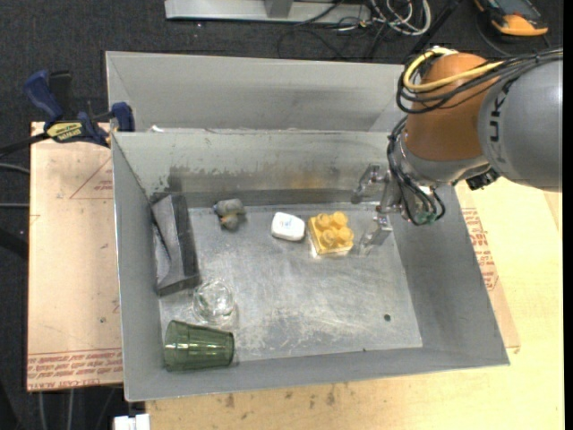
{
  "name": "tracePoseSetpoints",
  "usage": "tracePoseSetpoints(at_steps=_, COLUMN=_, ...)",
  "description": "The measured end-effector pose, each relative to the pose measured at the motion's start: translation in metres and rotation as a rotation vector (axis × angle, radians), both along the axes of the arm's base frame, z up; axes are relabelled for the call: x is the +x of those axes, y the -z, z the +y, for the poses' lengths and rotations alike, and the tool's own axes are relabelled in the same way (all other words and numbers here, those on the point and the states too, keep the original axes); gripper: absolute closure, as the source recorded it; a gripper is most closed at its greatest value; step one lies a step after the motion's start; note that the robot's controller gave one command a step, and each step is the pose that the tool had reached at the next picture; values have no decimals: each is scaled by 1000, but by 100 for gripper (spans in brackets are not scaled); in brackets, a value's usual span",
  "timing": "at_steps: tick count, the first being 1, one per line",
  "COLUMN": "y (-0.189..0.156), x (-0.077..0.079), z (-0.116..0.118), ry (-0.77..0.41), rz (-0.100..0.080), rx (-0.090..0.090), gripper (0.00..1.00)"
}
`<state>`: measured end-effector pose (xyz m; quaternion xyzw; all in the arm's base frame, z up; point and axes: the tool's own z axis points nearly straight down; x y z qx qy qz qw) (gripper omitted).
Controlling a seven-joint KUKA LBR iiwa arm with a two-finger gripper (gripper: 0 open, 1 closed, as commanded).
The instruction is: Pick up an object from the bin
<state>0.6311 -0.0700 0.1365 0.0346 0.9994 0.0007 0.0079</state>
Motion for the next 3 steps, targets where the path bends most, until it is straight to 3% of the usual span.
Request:
tracePoseSetpoints(at_steps=1, y=53, x=16, z=35, ry=-85, rz=9, rx=-2, gripper=0)
tracePoseSetpoints(at_steps=2, y=55, x=16, z=39, ry=-113, rz=11, rx=0, gripper=100)
tracePoseSetpoints(at_steps=3, y=55, x=16, z=39, ry=-113, rz=11, rx=0, gripper=100)
